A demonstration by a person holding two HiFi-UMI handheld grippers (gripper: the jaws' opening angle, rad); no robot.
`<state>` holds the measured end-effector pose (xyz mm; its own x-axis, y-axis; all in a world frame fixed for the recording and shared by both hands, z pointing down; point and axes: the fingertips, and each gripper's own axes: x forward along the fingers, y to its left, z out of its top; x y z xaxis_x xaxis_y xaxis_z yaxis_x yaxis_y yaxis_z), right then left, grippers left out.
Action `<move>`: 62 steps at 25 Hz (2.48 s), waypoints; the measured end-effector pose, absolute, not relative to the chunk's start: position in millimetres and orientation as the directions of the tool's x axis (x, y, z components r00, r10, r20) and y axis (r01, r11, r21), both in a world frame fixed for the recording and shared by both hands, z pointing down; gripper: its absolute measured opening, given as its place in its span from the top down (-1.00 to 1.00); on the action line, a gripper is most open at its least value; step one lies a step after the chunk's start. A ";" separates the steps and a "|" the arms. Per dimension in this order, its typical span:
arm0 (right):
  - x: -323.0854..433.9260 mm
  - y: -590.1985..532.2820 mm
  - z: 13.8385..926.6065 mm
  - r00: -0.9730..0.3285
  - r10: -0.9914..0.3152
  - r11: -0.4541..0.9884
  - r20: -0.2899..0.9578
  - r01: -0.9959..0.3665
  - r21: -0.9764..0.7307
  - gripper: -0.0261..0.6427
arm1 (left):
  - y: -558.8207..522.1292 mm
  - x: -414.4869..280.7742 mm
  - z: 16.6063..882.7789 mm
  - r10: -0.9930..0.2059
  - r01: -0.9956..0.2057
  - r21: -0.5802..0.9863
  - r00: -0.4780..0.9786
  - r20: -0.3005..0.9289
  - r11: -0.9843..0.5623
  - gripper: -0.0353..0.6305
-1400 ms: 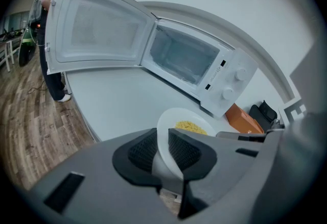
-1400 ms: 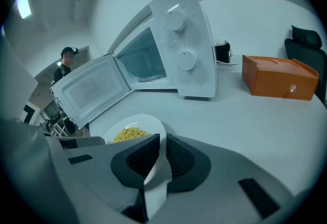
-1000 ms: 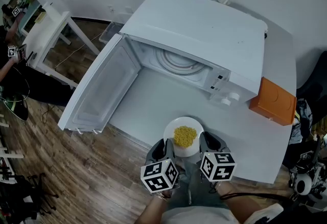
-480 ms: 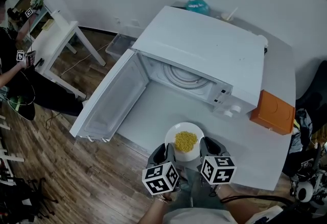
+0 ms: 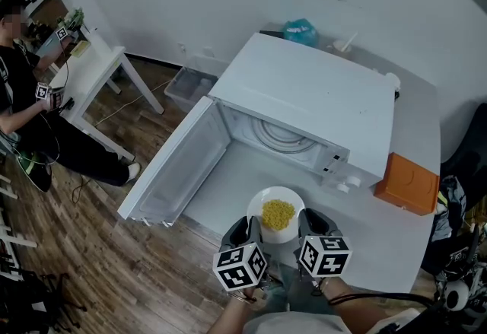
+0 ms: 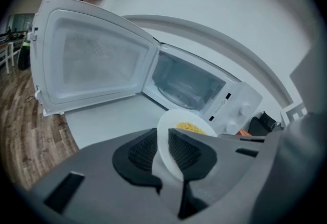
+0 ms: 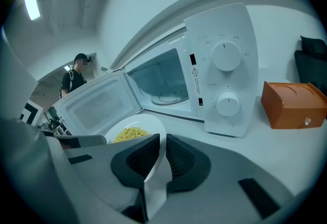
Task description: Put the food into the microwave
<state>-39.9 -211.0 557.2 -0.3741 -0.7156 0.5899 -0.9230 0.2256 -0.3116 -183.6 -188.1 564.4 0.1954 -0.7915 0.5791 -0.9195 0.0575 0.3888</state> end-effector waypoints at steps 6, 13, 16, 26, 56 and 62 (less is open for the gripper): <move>-45.6 -226.7 547.9 -0.366 -0.729 0.219 0.578 -0.925 -0.310 0.77 | -204.2 -189.2 556.8 -0.791 -0.915 0.401 0.215 0.572 0.042 0.68; -52.0 -247.0 543.8 -0.353 -0.745 0.201 0.566 -0.928 -0.314 0.77 | -230.0 -196.5 554.4 -0.790 -0.915 0.402 0.235 0.567 0.017 0.68; -55.2 -258.1 542.0 -0.340 -0.760 0.189 0.553 -0.931 -0.313 0.77 | -244.4 -200.2 554.1 -0.788 -0.919 0.395 0.244 0.565 -0.001 0.68; -56.2 -293.7 547.5 -0.289 -0.793 0.131 0.537 -0.941 -0.312 0.77 | -290.2 -201.9 559.4 -0.787 -0.926 0.372 0.273 0.552 -0.060 0.68; -57.8 -371.1 566.9 -0.166 -0.871 0.043 0.463 -0.964 -0.263 0.77 | -385.9 -203.1 581.9 -0.804 -0.920 0.369 0.316 0.504 -0.130 0.68; -57.5 -384.2 567.4 -0.145 -0.882 0.035 0.448 -0.969 -0.245 0.77 | -399.7 -202.4 583.2 -0.813 -0.920 0.367 0.315 0.490 -0.136 0.68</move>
<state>-57.5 -384.2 567.4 -0.1449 -0.8823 0.4477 -0.9690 0.0350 -0.2445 -202.4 -399.7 583.2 0.3150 -0.8127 0.4902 -0.9204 -0.1356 0.3666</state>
